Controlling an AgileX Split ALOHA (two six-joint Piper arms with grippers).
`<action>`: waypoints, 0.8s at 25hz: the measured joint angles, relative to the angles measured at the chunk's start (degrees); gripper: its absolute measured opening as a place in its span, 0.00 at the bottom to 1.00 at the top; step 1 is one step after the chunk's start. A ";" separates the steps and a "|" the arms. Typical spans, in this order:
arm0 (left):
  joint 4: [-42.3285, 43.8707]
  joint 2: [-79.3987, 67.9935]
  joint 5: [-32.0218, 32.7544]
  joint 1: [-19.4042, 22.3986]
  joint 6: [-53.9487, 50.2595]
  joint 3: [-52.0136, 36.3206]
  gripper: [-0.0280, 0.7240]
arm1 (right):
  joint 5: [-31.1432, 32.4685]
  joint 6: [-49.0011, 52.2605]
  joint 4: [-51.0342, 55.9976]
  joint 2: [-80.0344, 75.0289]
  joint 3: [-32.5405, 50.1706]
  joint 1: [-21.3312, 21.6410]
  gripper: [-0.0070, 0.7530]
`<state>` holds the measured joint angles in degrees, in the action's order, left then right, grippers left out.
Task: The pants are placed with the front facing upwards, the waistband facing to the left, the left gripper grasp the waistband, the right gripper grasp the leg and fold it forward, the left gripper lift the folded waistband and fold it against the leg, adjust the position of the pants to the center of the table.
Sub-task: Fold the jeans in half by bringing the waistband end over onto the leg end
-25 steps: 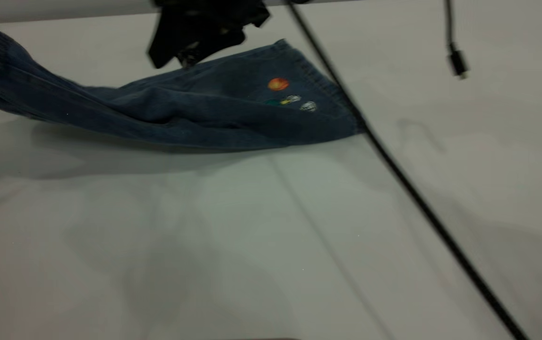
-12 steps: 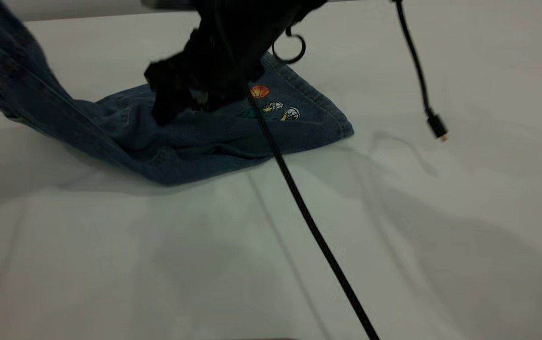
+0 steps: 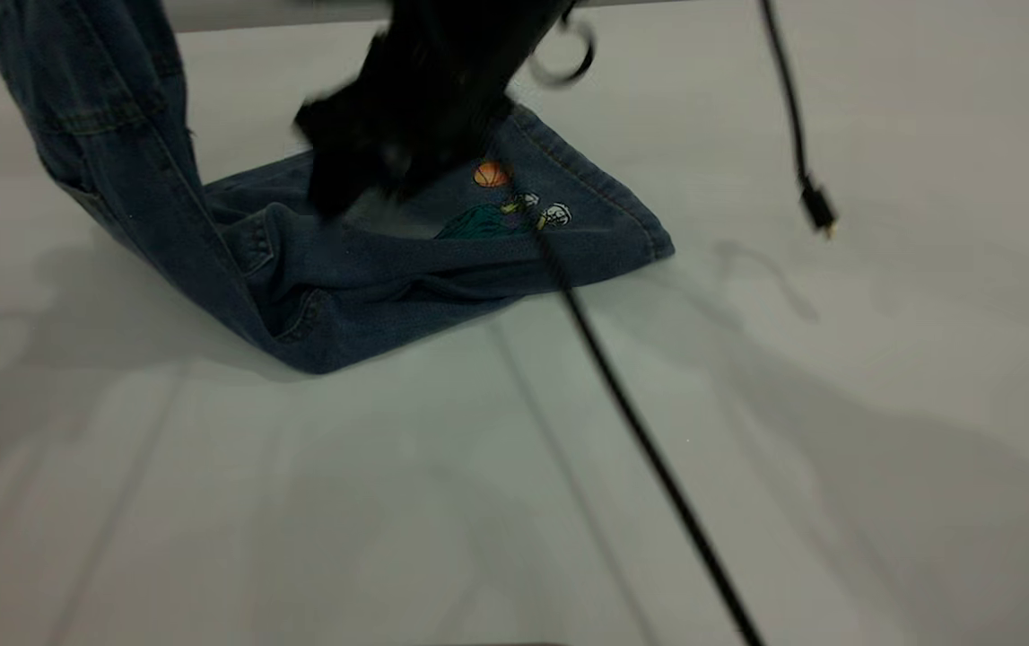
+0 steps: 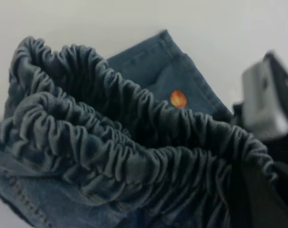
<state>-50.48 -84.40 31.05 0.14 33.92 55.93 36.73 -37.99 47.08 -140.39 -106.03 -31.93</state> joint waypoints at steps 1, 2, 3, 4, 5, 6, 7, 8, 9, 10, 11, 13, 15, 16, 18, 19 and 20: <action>0.00 0.00 -0.30 -0.74 0.00 0.14 0.11 | 0.60 0.43 -0.78 0.71 0.00 1.05 0.56; 0.00 0.00 -0.57 -1.72 0.00 0.52 0.11 | 1.24 0.75 -1.69 1.53 0.00 1.95 0.56; 0.00 0.00 -1.16 -2.79 -0.05 0.91 0.11 | 1.59 1.04 -2.56 2.31 0.00 3.03 0.56; 0.00 0.00 -1.85 -3.91 -0.11 1.30 0.11 | 2.06 1.41 -3.28 3.08 0.00 4.14 0.56; -0.05 0.00 -2.40 -4.86 -0.31 1.78 0.11 | 2.50 1.76 -4.20 3.83 0.00 5.09 0.56; -0.06 -0.05 -3.14 -6.00 -0.64 2.29 0.11 | 2.99 2.00 -4.83 4.78 0.00 6.30 0.56; -0.11 -0.22 -3.68 -7.13 -0.71 2.72 0.11 | 3.33 2.21 -5.14 5.85 0.00 7.55 0.56; -0.11 -0.70 -3.96 -8.07 -0.76 3.31 0.11 | 3.68 2.33 -5.49 6.97 0.00 8.80 0.56; -0.11 -1.43 -4.08 -9.13 -0.89 3.86 0.11 | 4.00 2.39 -5.70 8.00 0.00 9.84 0.56; -0.11 -2.23 -4.08 -10.11 -0.93 4.40 0.11 | 4.18 2.39 -5.83 9.29 0.00 11.05 0.56; -0.18 -3.40 -4.35 -11.04 -0.95 4.77 0.11 | 4.31 2.39 -5.95 10.60 0.00 12.21 0.56; -0.18 -6.31 -5.06 -12.59 -0.95 5.81 0.11 | 5.17 2.39 -6.25 13.05 0.00 14.10 0.56; -0.18 -9.46 -6.06 -14.14 -0.95 7.23 0.11 | 6.24 2.62 -6.50 15.50 0.00 15.88 0.56; -0.18 -11.29 -6.37 -14.81 -0.95 8.26 0.11 | 6.83 2.89 -6.68 16.44 0.00 16.51 0.56; -0.18 -14.88 -6.91 -16.42 -0.95 10.59 0.11 | 7.69 3.53 -7.47 18.49 0.00 17.74 0.56; -0.18 -16.96 -7.18 -17.11 -0.95 12.02 0.11 | 8.39 3.69 -7.87 19.26 0.00 18.23 0.56; -0.23 -19.10 -7.44 -17.95 -0.95 13.59 0.11 | 9.09 3.73 -8.42 20.12 0.00 18.46 0.56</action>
<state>-50.70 -103.49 23.61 -17.81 32.97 69.52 45.82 -34.26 38.66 -120.28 -106.03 -13.47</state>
